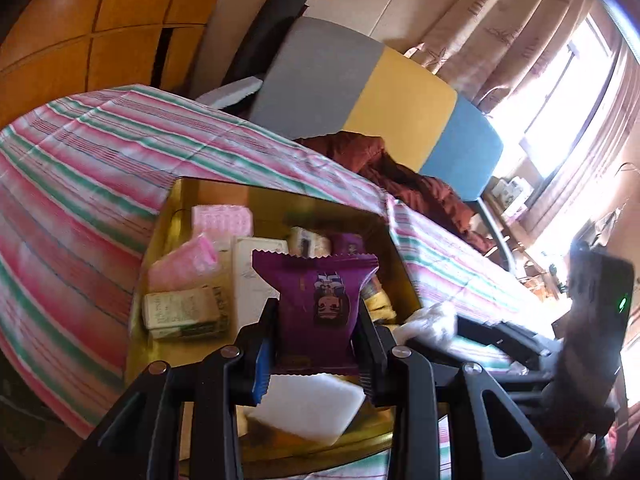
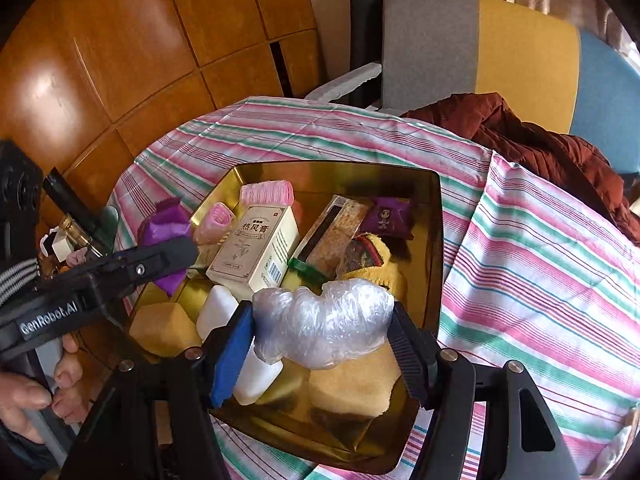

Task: Organize objects
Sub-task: 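Carry the purple packet and white bundle over the gold tray and release both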

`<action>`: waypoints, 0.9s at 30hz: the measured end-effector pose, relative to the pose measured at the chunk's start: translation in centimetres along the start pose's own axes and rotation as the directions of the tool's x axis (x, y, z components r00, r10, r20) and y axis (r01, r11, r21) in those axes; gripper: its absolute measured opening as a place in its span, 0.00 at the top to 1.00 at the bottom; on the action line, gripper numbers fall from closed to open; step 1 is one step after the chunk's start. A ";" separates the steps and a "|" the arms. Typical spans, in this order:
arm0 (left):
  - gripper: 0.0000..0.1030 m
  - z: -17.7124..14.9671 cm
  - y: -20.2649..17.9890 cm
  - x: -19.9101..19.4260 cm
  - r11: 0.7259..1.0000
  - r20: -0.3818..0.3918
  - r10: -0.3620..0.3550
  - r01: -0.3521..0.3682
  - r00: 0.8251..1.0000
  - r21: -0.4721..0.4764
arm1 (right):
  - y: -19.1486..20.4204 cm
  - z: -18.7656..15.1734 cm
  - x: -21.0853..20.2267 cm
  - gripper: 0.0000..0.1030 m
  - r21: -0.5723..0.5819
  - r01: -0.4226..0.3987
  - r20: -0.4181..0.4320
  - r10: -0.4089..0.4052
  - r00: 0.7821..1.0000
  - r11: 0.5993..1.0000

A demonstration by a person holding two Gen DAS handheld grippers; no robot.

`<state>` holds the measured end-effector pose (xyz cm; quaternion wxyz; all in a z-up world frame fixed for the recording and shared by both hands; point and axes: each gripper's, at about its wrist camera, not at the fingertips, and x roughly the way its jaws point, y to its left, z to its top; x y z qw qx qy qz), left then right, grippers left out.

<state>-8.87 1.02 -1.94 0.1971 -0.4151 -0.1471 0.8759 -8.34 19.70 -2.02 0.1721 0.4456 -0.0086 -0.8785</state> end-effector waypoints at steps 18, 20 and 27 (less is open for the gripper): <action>0.59 1.8 -0.9 3.9 0.999 -0.070 0.041 -0.041 0.997 0.006 | 0.2 -0.1 2.0 0.13 0.009 0.036 0.004 -0.036 0.999 0.999; 0.59 1.4 -0.5 3.5 0.998 -0.062 0.068 -0.067 0.996 0.011 | 0.1 -0.3 2.1 0.13 0.016 0.037 0.002 -0.037 0.999 0.999; 0.59 0.3 -0.2 2.1 0.989 -0.022 0.142 -0.141 0.990 0.048 | 0.4 -0.7 1.7 0.10 0.020 0.049 0.010 -0.049 0.999 0.999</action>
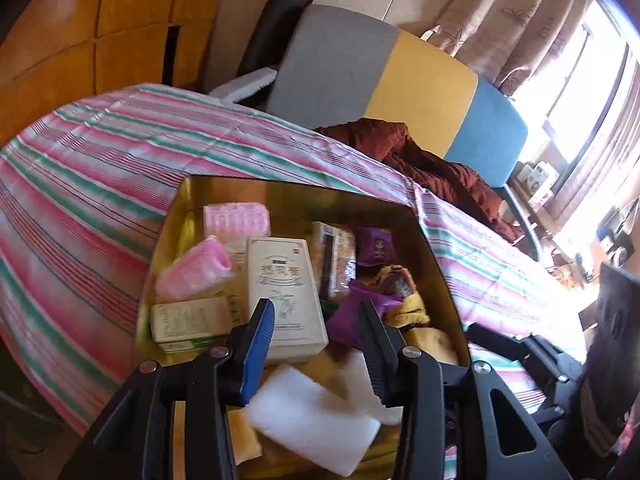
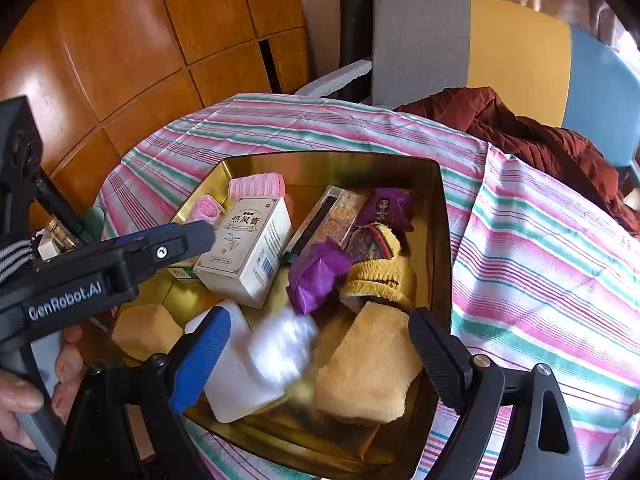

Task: Organize objects
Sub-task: 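Carry the purple packet and white bundle over the gold tray and release both, then move both tools back to the cracker pack and second wrapped bundle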

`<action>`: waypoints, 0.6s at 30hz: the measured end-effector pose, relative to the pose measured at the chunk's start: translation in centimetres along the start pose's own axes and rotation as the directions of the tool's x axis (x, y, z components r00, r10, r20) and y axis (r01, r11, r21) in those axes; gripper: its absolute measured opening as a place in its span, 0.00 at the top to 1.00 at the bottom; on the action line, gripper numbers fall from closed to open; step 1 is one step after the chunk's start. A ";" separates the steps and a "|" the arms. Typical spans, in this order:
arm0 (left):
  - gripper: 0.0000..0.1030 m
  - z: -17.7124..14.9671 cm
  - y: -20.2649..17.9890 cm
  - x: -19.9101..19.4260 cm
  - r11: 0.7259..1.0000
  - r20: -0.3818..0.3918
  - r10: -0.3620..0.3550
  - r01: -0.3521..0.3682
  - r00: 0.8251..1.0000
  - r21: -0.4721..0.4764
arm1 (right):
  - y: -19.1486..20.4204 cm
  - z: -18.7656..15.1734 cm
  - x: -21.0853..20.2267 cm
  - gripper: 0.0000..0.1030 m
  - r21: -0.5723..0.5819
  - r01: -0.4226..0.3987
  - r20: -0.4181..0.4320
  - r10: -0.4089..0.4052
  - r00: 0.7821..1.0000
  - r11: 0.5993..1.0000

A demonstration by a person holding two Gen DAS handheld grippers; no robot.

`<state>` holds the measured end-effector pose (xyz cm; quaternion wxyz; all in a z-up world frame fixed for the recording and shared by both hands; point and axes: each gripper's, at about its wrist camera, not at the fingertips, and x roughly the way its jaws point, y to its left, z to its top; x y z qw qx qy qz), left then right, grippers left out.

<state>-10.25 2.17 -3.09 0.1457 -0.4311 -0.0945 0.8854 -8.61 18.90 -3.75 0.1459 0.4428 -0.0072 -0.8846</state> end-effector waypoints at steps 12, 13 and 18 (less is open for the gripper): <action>0.59 -1.3 -2.0 -3.1 0.985 0.121 0.093 -0.109 0.988 0.136 | -0.4 -0.6 -1.6 0.00 0.034 0.040 0.021 -0.041 0.999 0.999; 0.59 -1.4 -2.2 -3.2 0.984 0.124 0.092 -0.109 0.988 0.144 | -0.5 -0.7 -1.7 0.00 0.037 0.044 0.022 -0.045 0.999 0.998; 0.59 -1.8 -2.9 -3.6 0.980 0.126 0.087 -0.107 0.988 0.166 | -1.0 -1.0 -2.4 0.00 0.051 0.056 0.031 -0.058 0.998 0.997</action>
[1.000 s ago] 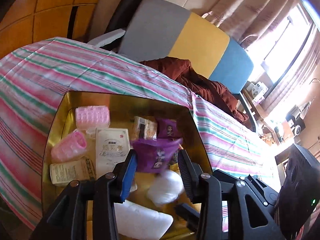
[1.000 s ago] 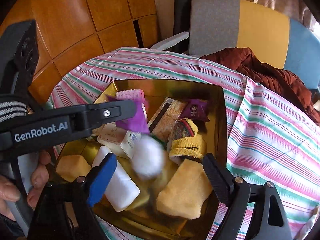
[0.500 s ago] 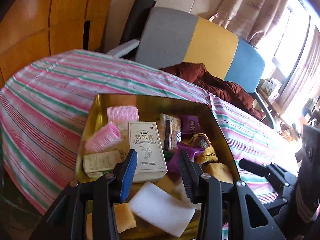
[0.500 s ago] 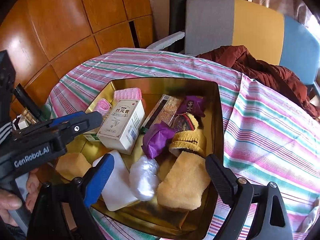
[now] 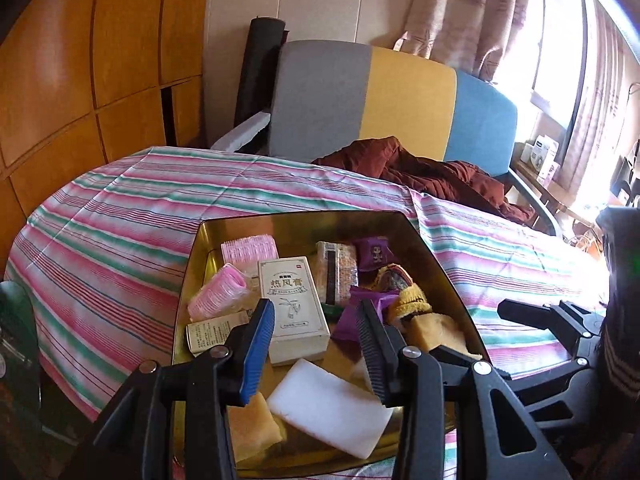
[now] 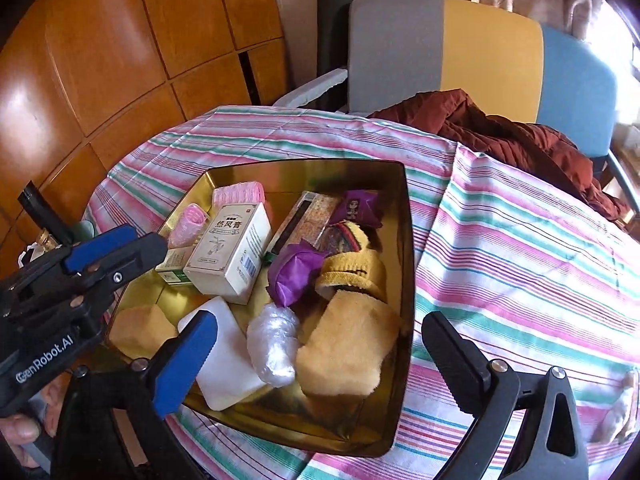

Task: Organize objects
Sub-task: 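Move both tools back to the cracker pack and second wrapped bundle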

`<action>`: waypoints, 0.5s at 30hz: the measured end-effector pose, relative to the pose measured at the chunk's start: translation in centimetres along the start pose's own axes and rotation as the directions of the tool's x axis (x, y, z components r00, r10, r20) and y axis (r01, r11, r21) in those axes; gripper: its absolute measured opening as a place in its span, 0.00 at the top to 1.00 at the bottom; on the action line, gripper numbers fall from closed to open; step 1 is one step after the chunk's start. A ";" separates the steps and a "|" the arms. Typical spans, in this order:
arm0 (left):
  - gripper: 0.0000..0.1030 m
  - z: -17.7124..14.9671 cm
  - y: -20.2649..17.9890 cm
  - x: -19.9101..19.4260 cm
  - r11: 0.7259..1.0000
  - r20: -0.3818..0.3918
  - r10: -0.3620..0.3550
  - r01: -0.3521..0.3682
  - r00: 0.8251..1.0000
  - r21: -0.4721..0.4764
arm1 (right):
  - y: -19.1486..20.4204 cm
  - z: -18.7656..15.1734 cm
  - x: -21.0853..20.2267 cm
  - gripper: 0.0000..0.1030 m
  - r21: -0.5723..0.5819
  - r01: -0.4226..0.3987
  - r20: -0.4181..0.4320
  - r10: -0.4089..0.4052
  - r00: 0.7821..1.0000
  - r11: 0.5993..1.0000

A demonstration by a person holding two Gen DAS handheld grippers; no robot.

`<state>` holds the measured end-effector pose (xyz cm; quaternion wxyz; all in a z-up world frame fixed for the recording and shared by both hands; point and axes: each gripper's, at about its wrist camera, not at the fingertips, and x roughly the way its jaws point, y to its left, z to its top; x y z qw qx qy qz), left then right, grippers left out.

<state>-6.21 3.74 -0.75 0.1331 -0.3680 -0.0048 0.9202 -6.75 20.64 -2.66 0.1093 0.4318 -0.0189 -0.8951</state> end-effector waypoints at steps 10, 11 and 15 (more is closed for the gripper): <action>0.59 -0.4 -1.8 -0.8 0.998 0.007 -0.017 0.017 1.000 0.054 | -2.6 -0.9 -2.2 0.00 0.053 0.050 0.031 -0.052 0.998 0.997; 0.59 -0.5 -2.1 -0.8 0.998 0.007 -0.023 0.022 1.000 0.060 | -3.1 -1.1 -2.5 0.00 0.063 0.057 0.031 -0.059 0.998 0.996; 0.59 -0.5 -3.4 -1.1 0.995 0.013 -0.030 0.029 0.999 0.097 | -5.7 -1.8 -3.4 0.00 0.121 0.093 0.028 -0.097 0.995 0.988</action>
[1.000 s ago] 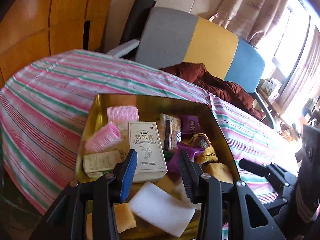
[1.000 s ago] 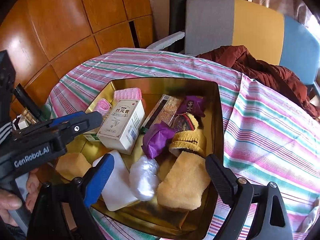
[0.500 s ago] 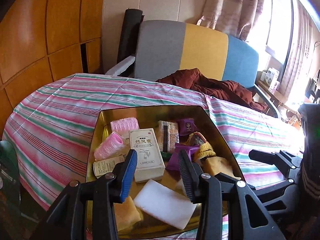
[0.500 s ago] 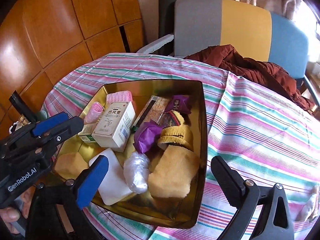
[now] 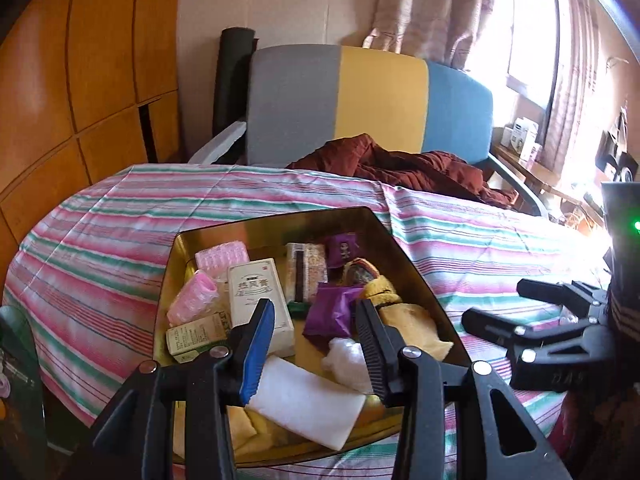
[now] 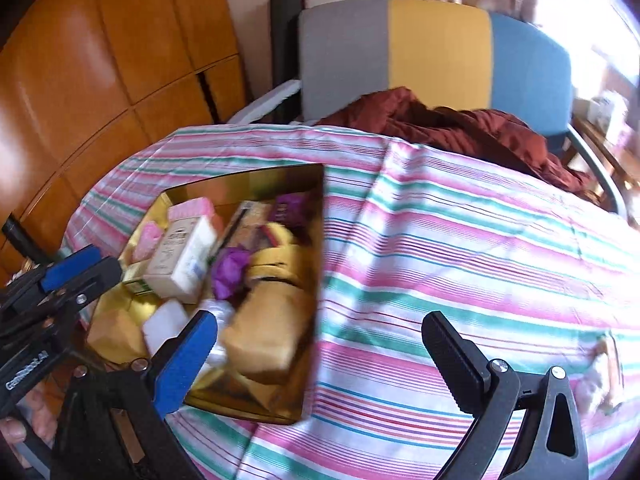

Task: Organize objects
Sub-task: 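Move both tools back to the cracker pack and second wrapped bundle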

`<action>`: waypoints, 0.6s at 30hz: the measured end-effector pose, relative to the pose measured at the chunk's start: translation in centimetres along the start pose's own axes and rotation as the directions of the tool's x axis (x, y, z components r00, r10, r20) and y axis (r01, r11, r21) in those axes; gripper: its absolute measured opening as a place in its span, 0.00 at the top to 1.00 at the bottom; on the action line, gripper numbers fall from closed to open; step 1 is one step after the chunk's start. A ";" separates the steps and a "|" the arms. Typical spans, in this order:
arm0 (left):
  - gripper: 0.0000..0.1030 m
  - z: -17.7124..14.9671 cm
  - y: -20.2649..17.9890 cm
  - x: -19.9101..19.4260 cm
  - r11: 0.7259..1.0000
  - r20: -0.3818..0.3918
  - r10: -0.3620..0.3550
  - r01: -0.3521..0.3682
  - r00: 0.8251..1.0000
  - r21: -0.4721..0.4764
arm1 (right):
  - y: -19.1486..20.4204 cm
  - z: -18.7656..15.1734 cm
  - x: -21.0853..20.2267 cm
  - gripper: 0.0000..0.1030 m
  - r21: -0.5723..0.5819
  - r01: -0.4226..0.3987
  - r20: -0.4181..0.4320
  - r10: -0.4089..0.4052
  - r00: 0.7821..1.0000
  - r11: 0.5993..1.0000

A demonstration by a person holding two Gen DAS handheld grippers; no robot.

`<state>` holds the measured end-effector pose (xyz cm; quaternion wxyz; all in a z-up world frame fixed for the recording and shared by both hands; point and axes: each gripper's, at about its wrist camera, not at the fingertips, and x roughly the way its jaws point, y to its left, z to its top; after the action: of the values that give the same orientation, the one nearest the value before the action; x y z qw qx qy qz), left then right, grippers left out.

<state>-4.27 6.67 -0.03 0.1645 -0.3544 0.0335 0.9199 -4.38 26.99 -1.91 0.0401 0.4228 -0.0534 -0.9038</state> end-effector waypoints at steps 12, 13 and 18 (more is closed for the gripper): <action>0.59 0.0 -4.2 -0.4 0.993 -0.004 -0.043 0.044 0.999 0.105 | -9.0 -1.1 -2.7 0.00 0.153 0.126 0.003 -0.128 0.992 0.980; 0.59 0.0 -4.5 -0.4 0.992 -0.007 -0.049 0.049 0.999 0.114 | -9.7 -1.2 -3.0 0.00 0.166 0.136 0.003 -0.138 0.990 0.977; 0.59 0.0 -6.7 -0.3 0.983 -0.019 -0.073 0.075 0.997 0.166 | -13.9 -1.6 -4.3 0.00 0.242 0.181 -0.006 -0.185 0.983 0.953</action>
<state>-1.87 12.94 0.50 0.2275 -0.3462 0.0978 0.9049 -0.78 41.13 -1.52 -0.0961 0.4200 -0.1240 -0.8939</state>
